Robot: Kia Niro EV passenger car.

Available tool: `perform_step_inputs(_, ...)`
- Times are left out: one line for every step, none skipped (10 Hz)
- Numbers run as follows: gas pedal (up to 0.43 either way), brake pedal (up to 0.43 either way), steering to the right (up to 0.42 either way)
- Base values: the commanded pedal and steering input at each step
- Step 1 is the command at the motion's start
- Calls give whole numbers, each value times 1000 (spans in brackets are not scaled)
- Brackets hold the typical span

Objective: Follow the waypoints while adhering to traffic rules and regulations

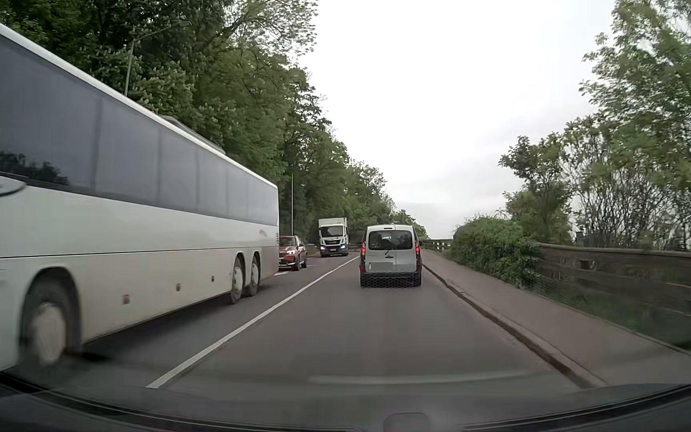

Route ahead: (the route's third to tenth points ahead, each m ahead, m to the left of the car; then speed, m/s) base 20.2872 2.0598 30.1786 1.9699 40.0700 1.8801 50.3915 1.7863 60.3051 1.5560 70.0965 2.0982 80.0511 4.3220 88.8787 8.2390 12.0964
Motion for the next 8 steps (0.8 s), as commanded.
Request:
perform_step_inputs(169, 0, 7)
perform_step_inputs(169, 0, 7)
perform_step_inputs(169, 0, 7)
perform_step_inputs(169, 0, 7)
perform_step_inputs(169, 0, 7)
perform_step_inputs(169, 0, 7)
perform_step_inputs(169, 0, 7)
perform_step_inputs(169, 0, 7)
